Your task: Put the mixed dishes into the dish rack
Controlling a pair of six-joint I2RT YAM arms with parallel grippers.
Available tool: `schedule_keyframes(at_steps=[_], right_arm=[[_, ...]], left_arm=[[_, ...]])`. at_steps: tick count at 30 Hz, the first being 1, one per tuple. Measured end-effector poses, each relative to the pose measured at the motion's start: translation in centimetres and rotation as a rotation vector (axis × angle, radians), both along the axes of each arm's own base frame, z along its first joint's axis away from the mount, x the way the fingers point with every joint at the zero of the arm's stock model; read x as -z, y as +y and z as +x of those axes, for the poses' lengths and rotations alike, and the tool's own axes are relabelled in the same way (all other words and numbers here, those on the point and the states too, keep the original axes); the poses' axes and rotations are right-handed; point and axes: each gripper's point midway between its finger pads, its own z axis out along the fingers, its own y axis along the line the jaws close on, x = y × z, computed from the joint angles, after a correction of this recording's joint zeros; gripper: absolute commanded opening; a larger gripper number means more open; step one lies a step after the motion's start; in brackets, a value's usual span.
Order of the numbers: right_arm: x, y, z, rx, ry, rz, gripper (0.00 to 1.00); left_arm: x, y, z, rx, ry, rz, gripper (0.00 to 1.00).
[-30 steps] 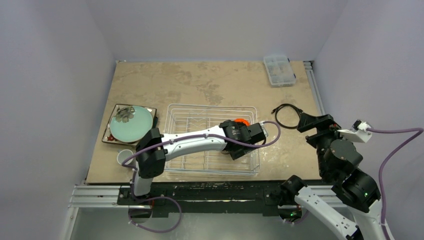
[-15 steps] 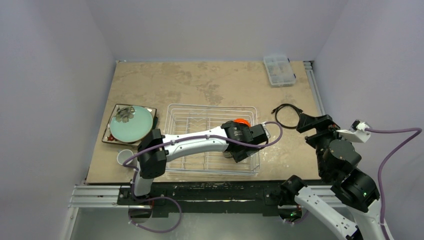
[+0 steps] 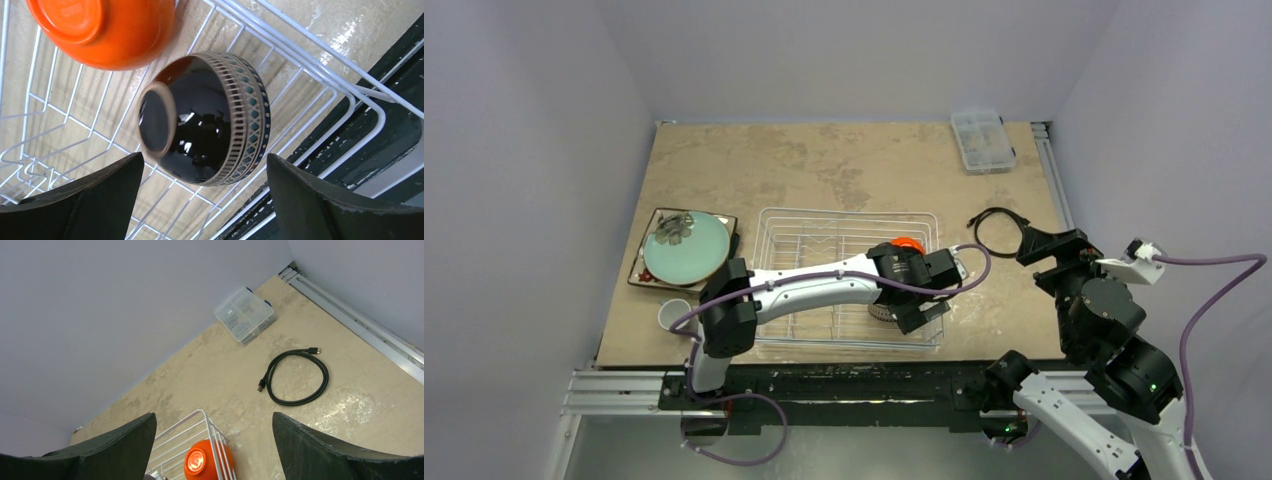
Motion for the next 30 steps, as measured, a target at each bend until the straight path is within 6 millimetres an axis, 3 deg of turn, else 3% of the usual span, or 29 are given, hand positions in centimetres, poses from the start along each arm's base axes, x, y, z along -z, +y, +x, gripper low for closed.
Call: schedule_keyframes(at_steps=[9, 18, 23, 30], right_arm=[[0.1, 0.1, 0.1, 0.000, 0.006, -0.007, 0.86], [0.1, 0.1, 0.1, -0.001, 0.007, -0.007, 0.86], [0.2, 0.1, 0.2, -0.002, 0.009, -0.008, 0.86], [0.7, 0.5, 0.4, -0.014, 0.025, -0.020, 0.86]], left_arm=[[0.2, -0.8, -1.4, 0.034, 0.052, -0.025, 0.96], [0.2, -0.8, -1.9, 0.027, 0.084, -0.057, 0.88], [-0.8, 0.8, -2.0, -0.030, 0.154, -0.132, 0.86], [-4.0, 3.7, 0.0, -0.162, 0.210, -0.313, 0.96]])
